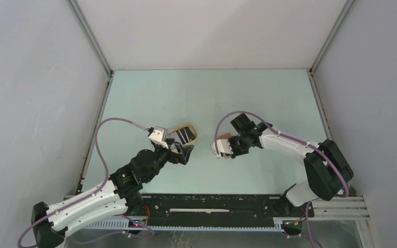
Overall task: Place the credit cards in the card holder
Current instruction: Move the card holder to the center of the board, then reset both arms
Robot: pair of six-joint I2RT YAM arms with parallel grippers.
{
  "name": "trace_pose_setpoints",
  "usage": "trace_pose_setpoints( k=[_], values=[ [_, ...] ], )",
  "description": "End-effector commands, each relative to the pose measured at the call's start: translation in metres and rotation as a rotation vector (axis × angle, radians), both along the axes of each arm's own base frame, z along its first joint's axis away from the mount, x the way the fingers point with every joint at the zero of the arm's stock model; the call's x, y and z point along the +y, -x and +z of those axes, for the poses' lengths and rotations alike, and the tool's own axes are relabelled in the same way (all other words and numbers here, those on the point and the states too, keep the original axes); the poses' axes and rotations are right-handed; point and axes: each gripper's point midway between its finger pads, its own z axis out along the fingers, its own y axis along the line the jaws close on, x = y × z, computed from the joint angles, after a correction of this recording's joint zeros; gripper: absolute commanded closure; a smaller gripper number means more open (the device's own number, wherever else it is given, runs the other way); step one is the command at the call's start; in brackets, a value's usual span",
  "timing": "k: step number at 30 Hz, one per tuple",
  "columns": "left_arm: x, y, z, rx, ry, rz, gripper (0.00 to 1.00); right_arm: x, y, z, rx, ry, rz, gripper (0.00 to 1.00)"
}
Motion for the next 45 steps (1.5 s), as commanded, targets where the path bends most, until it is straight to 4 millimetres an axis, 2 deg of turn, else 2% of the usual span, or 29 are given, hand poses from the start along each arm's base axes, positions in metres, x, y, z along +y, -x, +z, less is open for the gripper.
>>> trace_pose_setpoints(
  k=[1, 4, 8, 9, 11, 13, 14, 17, 20, 24, 27, 31, 35, 37, 45],
  values=[
    [0.001, 0.001, -0.003, 0.006, 0.049, 0.012, 0.0, 0.065, -0.025, 0.059, -0.027, -0.245, -0.088, 0.92],
    [-0.001, 0.005, 0.001, 0.015, 0.081, -0.012, 0.0, 0.063, -0.012, 0.085, -0.017, -0.279, -0.08, 0.87],
    [-0.004, 0.014, 0.024, 0.011, 0.123, -0.063, 0.0, 0.042, 0.009, 0.132, -0.031, -0.338, -0.193, 0.77],
    [-0.003, 0.017, 0.032, 0.007, 0.135, -0.075, 0.0, 0.035, 0.013, 0.147, -0.052, -0.363, -0.231, 0.71],
    [-0.003, 0.023, 0.053, -0.007, 0.166, -0.101, 0.0, 0.018, 0.018, 0.176, -0.088, -0.439, -0.316, 0.48],
    [0.0, 0.03, 0.077, -0.023, 0.198, -0.126, 0.0, -0.004, 0.017, 0.209, -0.104, -0.559, -0.442, 0.08],
    [0.001, 0.034, 0.09, -0.032, 0.214, -0.139, 0.0, -0.012, 0.019, 0.226, -0.092, -0.641, -0.486, 0.01],
    [0.01, 0.044, 0.126, -0.051, 0.242, -0.162, 0.0, -0.036, 0.029, 0.269, -0.049, -0.798, -0.606, 0.0],
    [0.023, 0.053, 0.148, -0.059, 0.242, -0.163, 0.0, -0.047, 0.036, 0.302, 0.006, -0.886, -0.762, 0.0],
    [0.04, 0.058, 0.163, -0.062, 0.206, -0.131, 0.0, -0.053, 0.047, 0.336, 0.015, -1.011, -0.87, 0.0],
    [0.044, 0.062, 0.17, -0.058, 0.187, -0.142, 0.0, -0.055, 0.061, 0.353, 0.001, -1.046, -0.866, 0.0],
    [0.044, 0.066, 0.174, -0.063, 0.187, -0.161, 0.0, -0.055, 0.07, 0.367, 0.029, -1.102, -0.897, 0.0],
    [0.049, 0.067, 0.173, -0.071, 0.178, -0.157, 0.0, -0.063, 0.066, 0.377, 0.027, -1.156, -0.989, 0.0],
    [0.051, 0.068, 0.175, -0.078, 0.18, -0.153, 0.0, -0.067, 0.063, 0.379, 0.01, -1.165, -1.023, 0.0],
    [0.058, 0.071, 0.174, -0.094, 0.183, -0.149, 0.0, -0.064, 0.066, 0.378, 0.029, -1.165, -1.003, 0.0]
  ],
)
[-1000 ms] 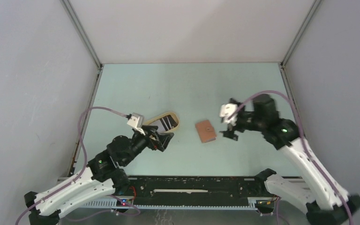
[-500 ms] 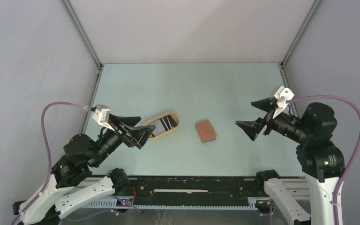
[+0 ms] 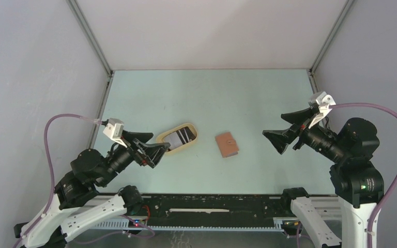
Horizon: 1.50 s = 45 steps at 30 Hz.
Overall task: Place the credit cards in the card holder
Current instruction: Reset both arms
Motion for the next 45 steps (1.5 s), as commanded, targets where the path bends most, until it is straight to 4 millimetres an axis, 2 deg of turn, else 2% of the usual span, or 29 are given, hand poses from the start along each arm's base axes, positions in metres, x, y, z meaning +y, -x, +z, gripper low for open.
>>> trace_pose_setpoints(
  k=[1, 45],
  values=[
    [0.009, 0.004, 0.017, -0.048, 0.023, 0.003, 0.0, 0.0, 0.003, 0.012, -0.016, -0.032, -0.003, 0.0],
    [0.006, -0.003, 0.001, -0.055, -0.011, 0.02, 0.0, 0.003, 0.005, 0.009, 0.001, -0.044, 0.021, 0.0]
  ],
)
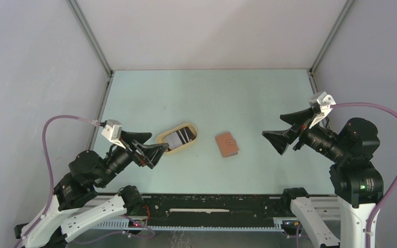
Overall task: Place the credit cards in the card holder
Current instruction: Reset both arms
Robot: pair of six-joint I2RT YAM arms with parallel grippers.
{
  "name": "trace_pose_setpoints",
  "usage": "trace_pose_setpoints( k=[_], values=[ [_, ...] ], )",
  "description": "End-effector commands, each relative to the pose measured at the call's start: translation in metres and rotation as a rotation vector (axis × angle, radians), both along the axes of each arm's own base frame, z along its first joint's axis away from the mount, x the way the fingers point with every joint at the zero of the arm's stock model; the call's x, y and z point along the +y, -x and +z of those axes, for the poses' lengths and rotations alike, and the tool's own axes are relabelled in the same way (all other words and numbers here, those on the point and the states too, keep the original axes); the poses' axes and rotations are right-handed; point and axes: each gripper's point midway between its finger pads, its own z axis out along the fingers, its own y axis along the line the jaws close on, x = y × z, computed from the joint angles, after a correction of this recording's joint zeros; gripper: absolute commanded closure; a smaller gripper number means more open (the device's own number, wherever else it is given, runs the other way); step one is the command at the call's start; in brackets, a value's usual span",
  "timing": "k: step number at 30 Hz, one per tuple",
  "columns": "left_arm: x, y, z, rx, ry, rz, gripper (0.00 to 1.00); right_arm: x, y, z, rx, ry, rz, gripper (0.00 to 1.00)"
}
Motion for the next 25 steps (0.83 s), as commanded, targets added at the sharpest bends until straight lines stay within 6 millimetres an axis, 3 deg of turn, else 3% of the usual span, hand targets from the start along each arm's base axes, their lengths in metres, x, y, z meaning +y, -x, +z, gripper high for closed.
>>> trace_pose_setpoints(
  k=[1, 25],
  values=[
    [0.0008, -0.0045, -0.001, -0.025, -0.006, 0.018, 0.0, 0.0012, 0.0014, 0.0072, -0.021, -0.015, 0.006, 0.0],
    [-0.0001, -0.0059, -0.0029, -0.024, -0.011, 0.021, 0.0, -0.0014, -0.0012, 0.0073, -0.024, -0.01, -0.013, 0.0]
  ],
)
